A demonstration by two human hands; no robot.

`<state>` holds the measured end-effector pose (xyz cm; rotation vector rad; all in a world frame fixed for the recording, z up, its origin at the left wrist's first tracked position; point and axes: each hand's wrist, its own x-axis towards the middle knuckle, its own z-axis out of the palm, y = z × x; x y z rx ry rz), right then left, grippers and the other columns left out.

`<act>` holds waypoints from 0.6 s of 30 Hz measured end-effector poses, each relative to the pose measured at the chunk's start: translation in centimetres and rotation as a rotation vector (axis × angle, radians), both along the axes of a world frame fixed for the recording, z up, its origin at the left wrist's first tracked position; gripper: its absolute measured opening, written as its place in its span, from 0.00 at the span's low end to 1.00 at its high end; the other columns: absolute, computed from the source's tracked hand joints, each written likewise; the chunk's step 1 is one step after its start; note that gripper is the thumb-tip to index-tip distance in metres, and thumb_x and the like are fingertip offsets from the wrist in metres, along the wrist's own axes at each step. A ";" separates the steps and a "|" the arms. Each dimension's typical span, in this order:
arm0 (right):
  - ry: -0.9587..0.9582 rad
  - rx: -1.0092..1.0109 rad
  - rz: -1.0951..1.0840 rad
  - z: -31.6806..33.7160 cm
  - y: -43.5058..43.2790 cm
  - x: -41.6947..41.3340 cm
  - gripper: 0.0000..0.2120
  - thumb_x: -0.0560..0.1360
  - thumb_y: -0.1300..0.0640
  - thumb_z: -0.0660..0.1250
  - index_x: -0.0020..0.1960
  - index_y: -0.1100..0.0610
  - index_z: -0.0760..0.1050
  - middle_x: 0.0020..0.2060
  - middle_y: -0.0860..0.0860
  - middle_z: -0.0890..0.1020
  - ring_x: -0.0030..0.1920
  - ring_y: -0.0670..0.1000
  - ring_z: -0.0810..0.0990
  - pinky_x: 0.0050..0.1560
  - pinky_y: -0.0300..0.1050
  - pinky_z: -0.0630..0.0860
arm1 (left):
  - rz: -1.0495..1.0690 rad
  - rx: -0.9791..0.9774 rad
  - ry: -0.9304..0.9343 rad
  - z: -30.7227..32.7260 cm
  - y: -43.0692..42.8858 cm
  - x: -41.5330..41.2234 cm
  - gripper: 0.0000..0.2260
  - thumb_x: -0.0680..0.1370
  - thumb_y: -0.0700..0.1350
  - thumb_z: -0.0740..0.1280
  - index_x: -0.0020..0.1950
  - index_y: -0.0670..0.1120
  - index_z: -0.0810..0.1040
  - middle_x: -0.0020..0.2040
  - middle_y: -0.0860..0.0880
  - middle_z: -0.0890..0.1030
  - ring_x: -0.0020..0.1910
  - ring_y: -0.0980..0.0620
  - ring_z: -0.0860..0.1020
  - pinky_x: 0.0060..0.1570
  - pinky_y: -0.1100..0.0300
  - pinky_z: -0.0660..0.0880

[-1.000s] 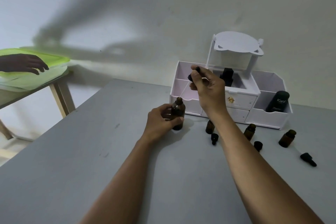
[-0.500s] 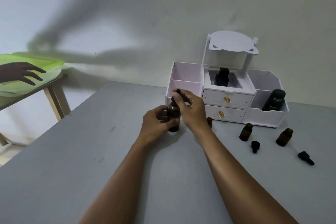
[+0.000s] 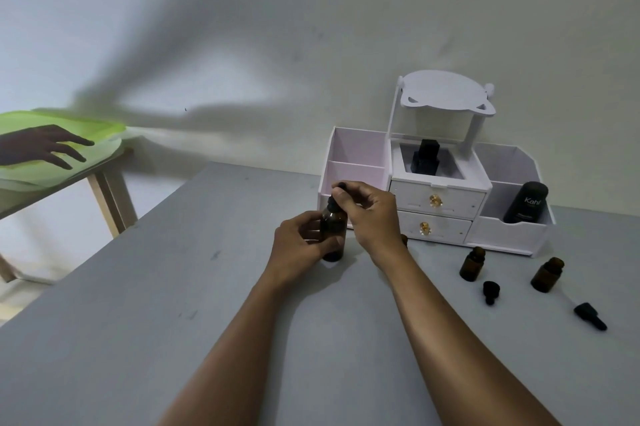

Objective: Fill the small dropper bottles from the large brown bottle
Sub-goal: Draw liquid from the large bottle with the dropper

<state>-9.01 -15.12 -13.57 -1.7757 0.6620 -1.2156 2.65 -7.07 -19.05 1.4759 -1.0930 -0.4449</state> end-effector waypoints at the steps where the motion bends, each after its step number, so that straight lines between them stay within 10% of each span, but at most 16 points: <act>1: -0.001 0.001 -0.003 0.0 0.0 0.0 0.05 0.77 0.54 0.71 0.51 0.49 0.84 0.42 0.41 0.84 0.46 0.42 0.84 0.48 0.31 0.79 | 0.000 -0.001 0.002 0.0 0.0 0.0 0.22 0.71 0.47 0.78 0.64 0.49 0.81 0.54 0.53 0.85 0.52 0.56 0.84 0.53 0.65 0.80; 18: 0.025 -0.046 -0.081 0.4 0.0 0.4 0.03 0.75 0.57 0.74 0.48 0.53 0.85 0.39 0.40 0.84 0.41 0.36 0.83 0.43 0.29 0.78 | 0.008 0.003 0.000 0.1 0.1 -0.2 0.21 0.71 0.47 0.78 0.63 0.50 0.81 0.54 0.54 0.85 0.51 0.58 0.83 0.49 0.69 0.79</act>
